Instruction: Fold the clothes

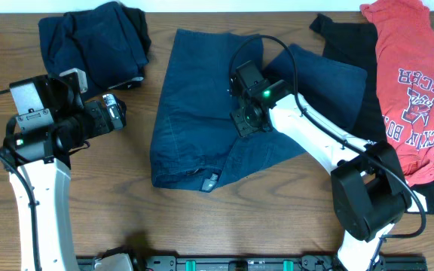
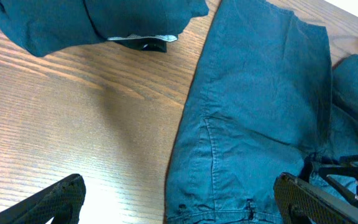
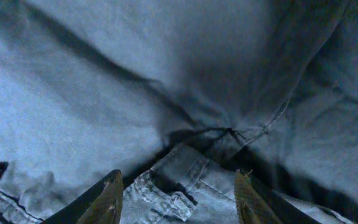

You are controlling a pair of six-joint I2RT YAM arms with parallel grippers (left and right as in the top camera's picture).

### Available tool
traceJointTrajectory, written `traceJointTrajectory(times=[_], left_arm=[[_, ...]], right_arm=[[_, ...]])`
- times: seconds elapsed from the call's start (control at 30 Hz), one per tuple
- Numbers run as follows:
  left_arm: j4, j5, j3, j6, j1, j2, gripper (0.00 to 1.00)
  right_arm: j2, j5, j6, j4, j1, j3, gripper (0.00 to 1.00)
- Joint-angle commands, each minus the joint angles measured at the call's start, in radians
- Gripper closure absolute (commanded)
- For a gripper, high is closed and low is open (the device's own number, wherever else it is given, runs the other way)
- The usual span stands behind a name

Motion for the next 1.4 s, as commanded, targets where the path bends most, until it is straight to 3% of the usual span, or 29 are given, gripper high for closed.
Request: traceJointTrajectory(times=[0.0, 0.33, 0.53, 0.6, 1.07, 1.13, 1.23, 1.37], left_arm=[[0.0, 0.006, 0.023, -0.001, -0.004, 0.013, 0.02], [0.0, 0.005, 0.023, -0.001, -0.004, 0.016, 0.02], [0.0, 0.005, 0.023, -0.001, -0.004, 0.016, 0.02], [0.0, 0.005, 0.023, -0.001, -0.004, 0.016, 0.02], [0.012, 0.005, 0.023, -0.001, -0.004, 0.016, 0.02], [0.015, 0.005, 0.023, -0.002, -0.004, 0.016, 0.02], [0.015, 0.005, 0.023, -0.001, -0.004, 0.016, 0.02], [0.015, 0.005, 0.023, -0.001, -0.004, 0.016, 0.02]], right_arm=[[0.023, 0.02, 0.021, -0.006, 0.016, 0.004, 0.45], [0.067, 0.02, 0.005, -0.013, 0.031, -0.002, 0.56], [0.071, 0.021, 0.005, -0.003, 0.032, -0.002, 0.85], [0.071, 0.021, 0.006, -0.003, 0.032, -0.002, 0.99], [-0.08, 0.021, 0.013, -0.091, 0.03, 0.053, 0.99], [-0.079, 0.021, 0.013, -0.091, 0.027, 0.052, 0.79], [-0.048, 0.006, 0.014, -0.092, 0.026, 0.045, 0.61], [0.016, -0.03, 0.014, -0.094, 0.028, 0.043, 0.57]])
